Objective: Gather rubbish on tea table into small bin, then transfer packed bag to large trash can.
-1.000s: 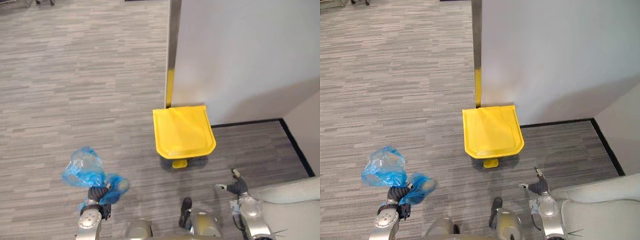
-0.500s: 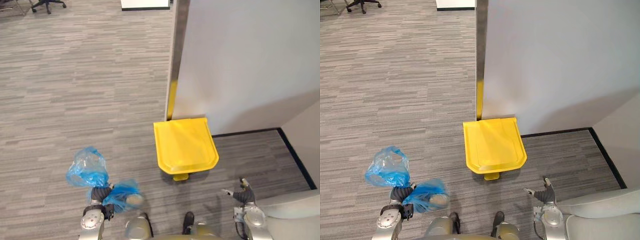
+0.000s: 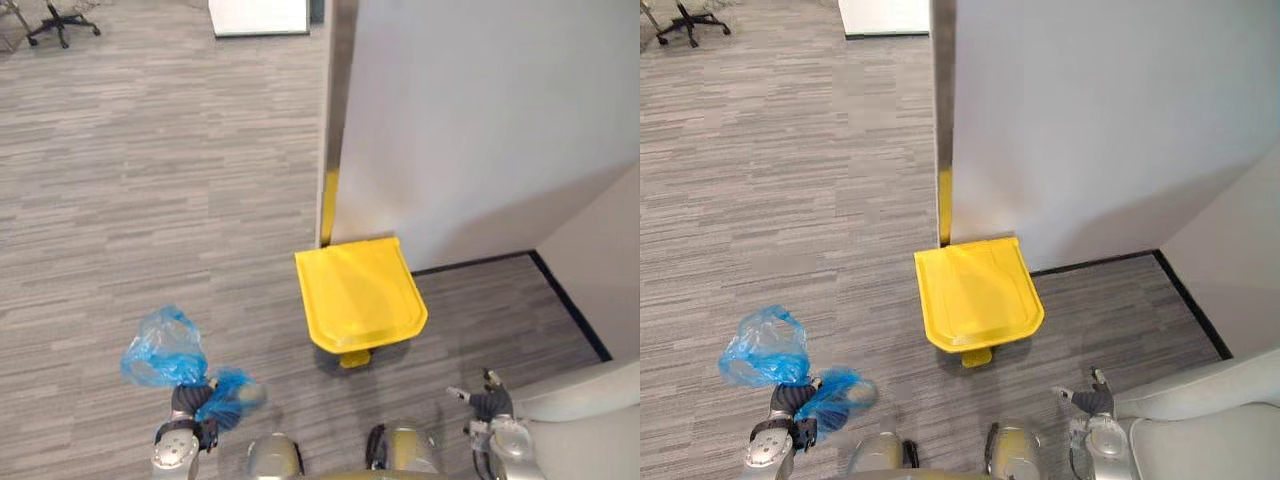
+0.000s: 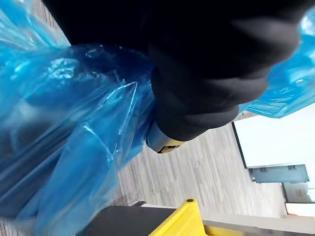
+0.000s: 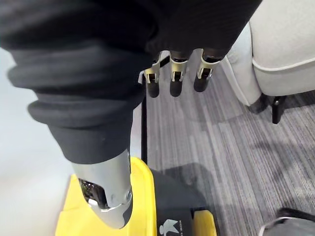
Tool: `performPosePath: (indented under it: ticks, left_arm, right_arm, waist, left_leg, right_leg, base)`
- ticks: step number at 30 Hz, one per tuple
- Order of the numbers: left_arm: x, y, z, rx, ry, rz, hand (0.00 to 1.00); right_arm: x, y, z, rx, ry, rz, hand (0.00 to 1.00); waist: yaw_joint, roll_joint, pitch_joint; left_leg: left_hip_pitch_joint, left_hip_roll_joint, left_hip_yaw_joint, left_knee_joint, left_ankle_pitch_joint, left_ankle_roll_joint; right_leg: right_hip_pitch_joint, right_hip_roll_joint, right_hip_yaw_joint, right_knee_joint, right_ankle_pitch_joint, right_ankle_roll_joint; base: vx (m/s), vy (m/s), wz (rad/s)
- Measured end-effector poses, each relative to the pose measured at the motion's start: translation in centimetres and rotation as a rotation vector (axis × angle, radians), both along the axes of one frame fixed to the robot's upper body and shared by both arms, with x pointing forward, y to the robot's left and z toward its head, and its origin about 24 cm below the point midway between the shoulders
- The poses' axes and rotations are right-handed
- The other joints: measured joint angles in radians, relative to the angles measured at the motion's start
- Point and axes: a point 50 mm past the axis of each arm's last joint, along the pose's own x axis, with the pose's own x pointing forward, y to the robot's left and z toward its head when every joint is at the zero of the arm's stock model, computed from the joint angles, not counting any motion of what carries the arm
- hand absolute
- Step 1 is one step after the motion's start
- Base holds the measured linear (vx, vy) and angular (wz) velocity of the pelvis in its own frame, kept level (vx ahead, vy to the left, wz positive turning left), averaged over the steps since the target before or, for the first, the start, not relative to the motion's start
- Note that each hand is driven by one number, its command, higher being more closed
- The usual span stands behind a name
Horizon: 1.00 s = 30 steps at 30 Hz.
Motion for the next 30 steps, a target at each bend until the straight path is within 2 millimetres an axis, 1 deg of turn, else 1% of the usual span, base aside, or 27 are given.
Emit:
performPosePath:
  ticks: [1,2,3,4,5,6,7,8,9,10,11,12,13,14,15,16,17,19,22,24,26,27,28,29,30]
  left_arm:
    - [0.4,-0.1,0.1,0.002,-0.008,-0.010,1.00]
    - [0.9,-0.2,0.3,0.004,-0.021,-0.006,1.00]
    - [1.1,-0.3,0.3,0.003,-0.024,-0.003,1.00]
    - [1.6,-1.0,0.0,-0.025,-0.030,0.005,1.00]
    - [2.6,-1.5,0.3,-0.032,-0.054,-0.011,1.00]
    - [3.4,-1.8,0.6,-0.034,-0.069,-0.025,1.00]
    - [4.6,-2.2,1.2,-0.034,-0.100,-0.045,1.00]
    - [5.0,-2.2,1.4,-0.029,-0.112,-0.051,1.00]
    - [5.9,-2.4,1.9,-0.019,-0.133,-0.068,1.00]
    - [6.4,-3.0,2.1,-0.032,-0.150,-0.075,1.00]
    - [6.3,-3.4,1.9,-0.045,-0.146,-0.078,1.00]
    - [6.2,-3.6,1.8,-0.049,-0.141,-0.078,1.00]
    - [6.1,-3.7,1.7,-0.051,-0.138,-0.081,1.00]
    - [6.2,-4.0,1.7,-0.054,-0.138,-0.089,1.00]
    - [6.3,-4.0,1.8,-0.055,-0.141,-0.091,1.00]
    - [6.3,-4.0,1.8,-0.055,-0.142,-0.090,1.00]
    - [6.2,-4.0,1.7,-0.055,-0.140,-0.089,1.00]
    - [6.2,-4.1,1.7,-0.059,-0.140,-0.091,1.00]
    - [5.9,-4.1,1.5,-0.061,-0.131,-0.087,1.00]
    - [5.4,-4.0,1.1,-0.062,-0.111,-0.083,1.00]
    - [4.9,-4.0,0.5,-0.063,-0.083,-0.081,1.00]
    - [4.7,-4.0,0.2,-0.064,-0.069,-0.081,1.00]
    - [4.3,-4.0,-0.2,-0.063,-0.042,-0.086,1.00]
    - [4.1,-4.0,-0.4,-0.064,-0.032,-0.088,1.00]
    - [4.1,-3.9,-0.5,-0.063,-0.027,-0.087,1.00]
  right_arm:
    - [0.1,-0.2,0.1,-0.008,-0.007,-0.011,0.00]
    - [0.2,-0.3,0.2,-0.014,-0.009,-0.018,0.00]
    - [0.1,-0.4,0.2,-0.015,-0.006,-0.021,0.00]
    - [0.4,-1.2,0.6,-0.036,-0.015,-0.029,0.00]
    - [1.0,-1.9,1.2,-0.049,-0.041,-0.045,0.00]
    - [1.1,-2.3,1.5,-0.057,-0.052,-0.056,0.00]
    - [0.9,-3.2,1.8,-0.063,-0.067,-0.098,0.00]
    - [0.7,-3.4,1.8,-0.054,-0.074,-0.123,0.00]
    - [-0.3,-3.7,1.7,-0.044,-0.069,-0.161,0.00]
    - [-1.4,-4.2,1.5,-0.041,-0.044,-0.196,0.00]
    - [-1.9,-4.4,1.3,-0.037,-0.037,-0.216,0.00]
    - [-1.7,-4.3,1.4,-0.025,-0.048,-0.227,0.00]
    - [-1.3,-3.9,1.3,-0.006,-0.061,-0.229,0.00]
    - [-0.8,-3.2,1.2,0.017,-0.073,-0.224,0.00]
    - [-0.4,-3.0,1.3,0.023,-0.083,-0.219,0.00]
    - [0.5,-2.5,1.5,0.033,-0.101,-0.203,0.00]
    - [1.7,-1.7,1.7,0.043,-0.122,-0.163,0.00]
    - [2.9,-0.6,2.0,0.051,-0.142,-0.105,0.00]
    - [4.0,1.7,2.2,0.068,-0.153,-0.004,0.00]
    - [4.3,2.9,2.0,0.077,-0.145,0.051,0.00]
    - [5.1,4.5,1.8,0.089,-0.133,0.134,0.00]
    - [5.3,5.0,1.8,0.091,-0.126,0.160,0.00]
    - [5.9,5.9,1.8,0.084,-0.124,0.215,0.00]
    - [6.8,6.6,2.4,0.076,-0.143,0.260,0.00]
    - [7.5,7.0,2.8,0.073,-0.160,0.281,0.00]
  waist:
    - [-0.001,-0.010,0.007]
    - [-0.001,-0.018,0.016]
    - [0.000,-0.020,0.017]
    - [0.006,0.015,0.027]
    - [0.012,0.034,0.042]
    - [0.021,0.048,0.054]
    - [0.028,0.062,0.066]
    - [0.025,0.065,0.067]
    - [0.007,0.056,0.068]
    - [-0.023,0.055,0.069]
    - [-0.032,0.062,0.066]
    - [-0.029,0.067,0.063]
    - [-0.031,0.069,0.062]
    - [-0.029,0.070,0.060]
    - [-0.029,0.070,0.060]
    - [-0.027,0.071,0.060]
    - [-0.024,0.072,0.060]
    - [-0.025,0.072,0.059]
    - [-0.025,0.073,0.057]
    - [-0.026,0.073,0.034]
    - [-0.025,0.071,0.027]
    - [-0.024,0.071,0.017]
    - [-0.026,0.071,0.008]
    - [-0.024,0.070,0.008]
    - [-0.024,0.070,0.008]
  left_leg:
    - [-0.008,-0.005,-0.007,0.027,-0.019,-0.003]
    - [-0.005,-0.013,-0.016,0.058,-0.045,-0.006]
    - [-0.003,-0.018,-0.024,0.074,-0.060,-0.008]
    - [0.002,-0.004,-0.050,0.094,-0.088,-0.020]
    - [0.003,-0.006,-0.076,0.086,-0.092,-0.021]
    - [0.003,-0.007,-0.090,0.080,-0.093,-0.026]
    - [0.000,-0.013,-0.128,0.074,-0.101,-0.045]
    - [-0.001,-0.015,-0.149,0.074,-0.104,-0.050]
    - [0.004,-0.034,-0.210,0.069,-0.106,-0.062]
    - [0.008,-0.043,-0.275,0.066,-0.101,-0.075]
    - [0.008,-0.039,-0.313,0.076,-0.100,-0.080]
    - [0.004,-0.027,-0.323,0.084,-0.097,-0.086]
    - [-0.001,-0.015,-0.335,0.085,-0.090,-0.100]
    - [-0.001,-0.004,-0.342,0.059,-0.076,-0.121]
    - [0.001,0.000,-0.343,0.044,-0.071,-0.124]
    - [0.001,0.011,-0.341,0.026,-0.064,-0.134]
    - [0.003,0.024,-0.340,0.006,-0.056,-0.136]
    - [0.000,0.032,-0.340,-0.011,-0.047,-0.148]
    - [-0.017,0.036,-0.344,-0.018,-0.046,-0.149]
    - [-0.047,0.033,-0.358,-0.032,-0.045,-0.152]
    - [-0.064,0.027,-0.386,-0.049,-0.032,-0.175]
    - [-0.074,0.027,-0.394,-0.053,-0.028,-0.177]
    - [-0.087,0.026,-0.412,-0.066,-0.012,-0.180]
    - [-0.094,0.025,-0.432,-0.082,0.003,-0.186]
    - [-0.096,0.025,-0.439,-0.095,0.014,-0.188]
  right_leg:
    - [-0.015,0.000,-0.034,-0.119,0.048,0.003]
    - [-0.018,-0.003,-0.059,-0.206,0.084,0.010]
    - [-0.019,-0.006,-0.067,-0.222,0.084,0.008]
    - [-0.009,0.005,-0.076,-0.201,0.079,0.012]
    - [-0.016,0.019,-0.059,-0.181,0.057,0.039]
    - [-0.024,0.026,-0.042,-0.160,0.037,0.053]
    - [-0.062,0.055,0.031,-0.079,-0.022,0.043]
    - [-0.076,0.075,0.094,-0.022,-0.051,0.017]
    - [-0.079,0.109,0.199,0.043,-0.075,0.022]
    - [-0.068,0.111,0.203,0.092,-0.080,0.022]
    - [-0.063,0.099,0.160,0.122,-0.073,0.011]
    - [-0.065,0.102,0.146,0.135,-0.079,0.001]
    - [-0.065,0.103,0.129,0.154,-0.096,0.005]
    - [-0.060,0.104,0.099,0.164,-0.119,-0.018]
    - [-0.061,0.105,0.090,0.164,-0.125,-0.026]
    - [-0.061,0.109,0.080,0.160,-0.130,-0.034]
    - [-0.061,0.118,0.074,0.152,-0.131,-0.036]
    - [-0.061,0.119,0.061,0.146,-0.131,-0.036]
    - [-0.069,0.118,0.050,0.138,-0.125,-0.046]
    - [-0.090,0.116,0.039,0.126,-0.118,-0.053]
    - [-0.096,0.113,0.022,0.107,-0.113,-0.049]
    - [-0.101,0.111,0.015,0.102,-0.111,-0.049]
    - [-0.103,0.105,-0.002,0.094,-0.110,-0.047]
    - [-0.104,0.103,-0.014,0.086,-0.110,-0.048]
    - [-0.104,0.104,-0.018,0.079,-0.108,-0.050]
  base:
    - [0.07,-0.050,0.37]
    - [0.08,-0.062,0.37]
    - [0.16,-0.087,0.19]
    - [0.20,-0.063,0.02]
    - [0.20,-0.060,-0.04]
    - [0.19,-0.063,0.07]
    - [0.16,-0.082,0.23]
    - [0.24,-0.138,0.81]
    - [0.36,-0.217,1.47]
    - [0.39,-0.234,1.66]
    - [0.40,-0.239,1.09]
    - [0.25,-0.170,0.50]
    - [0.37,-0.262,0.49]
    - [0.29,-0.221,0.52]
    - [0.27,-0.206,0.46]
    - [0.15,-0.140,0.17]
    - [0.12,-0.133,0.14]
    - [0.08,-0.120,0.16]
    - [-0.03,-0.061,0.17]
    - [-0.09,-0.040,0.26]
    - [-0.07,-0.049,0.27]
    - [-0.05,-0.050,0.32]
    - [-0.02,-0.074,0.44]
    - [-0.01,-0.087,0.46]
    - [0.00,-0.098,0.41]
